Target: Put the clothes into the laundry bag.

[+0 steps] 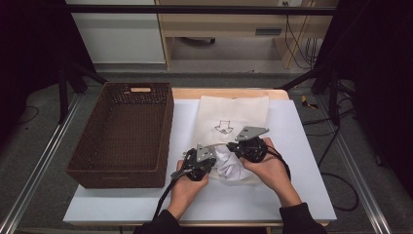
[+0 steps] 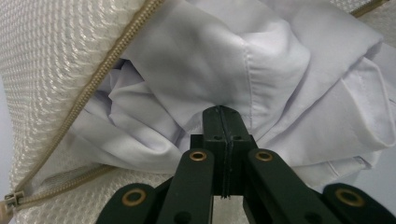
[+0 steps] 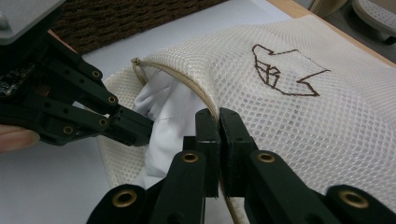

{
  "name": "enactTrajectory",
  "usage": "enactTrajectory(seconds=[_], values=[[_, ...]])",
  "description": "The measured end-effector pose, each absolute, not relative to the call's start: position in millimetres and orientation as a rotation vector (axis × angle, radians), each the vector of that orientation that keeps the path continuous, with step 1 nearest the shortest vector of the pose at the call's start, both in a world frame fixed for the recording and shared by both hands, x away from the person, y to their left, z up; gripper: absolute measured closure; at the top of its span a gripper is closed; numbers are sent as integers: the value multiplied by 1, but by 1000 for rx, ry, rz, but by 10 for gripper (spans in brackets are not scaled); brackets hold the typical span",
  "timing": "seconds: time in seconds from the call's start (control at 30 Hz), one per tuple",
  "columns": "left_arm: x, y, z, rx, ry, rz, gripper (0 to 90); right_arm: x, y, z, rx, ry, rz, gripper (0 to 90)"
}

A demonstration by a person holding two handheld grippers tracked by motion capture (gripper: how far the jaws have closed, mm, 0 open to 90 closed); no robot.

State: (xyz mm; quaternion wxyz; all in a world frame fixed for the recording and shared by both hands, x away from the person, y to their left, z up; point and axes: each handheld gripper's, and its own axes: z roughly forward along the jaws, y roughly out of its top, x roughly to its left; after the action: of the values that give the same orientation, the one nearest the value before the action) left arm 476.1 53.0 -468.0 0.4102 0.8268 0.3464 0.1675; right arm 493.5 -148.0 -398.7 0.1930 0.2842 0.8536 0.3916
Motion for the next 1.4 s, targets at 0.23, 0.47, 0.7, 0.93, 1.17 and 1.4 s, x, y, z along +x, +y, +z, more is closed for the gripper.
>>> enactTrajectory(seconds=[0.23,0.47,0.7,0.93,1.17,1.4], values=[[482,50,-469,2077,883,427,900,493,-149,-399,806,2392,1099,876],[490,46,-469,2076,889,435,900,493,-151,-399,815,2393,1102,875],[498,42,-469,2082,896,441,900,494,-153,-400,819,2393,1107,876],[506,39,-469,2080,903,457,900,494,-157,-400,833,2388,1115,876],[511,37,-470,2072,913,476,900,495,-158,-401,837,2390,1113,876],[517,38,-471,2070,924,495,900,495,-157,-402,838,2395,1103,876]])
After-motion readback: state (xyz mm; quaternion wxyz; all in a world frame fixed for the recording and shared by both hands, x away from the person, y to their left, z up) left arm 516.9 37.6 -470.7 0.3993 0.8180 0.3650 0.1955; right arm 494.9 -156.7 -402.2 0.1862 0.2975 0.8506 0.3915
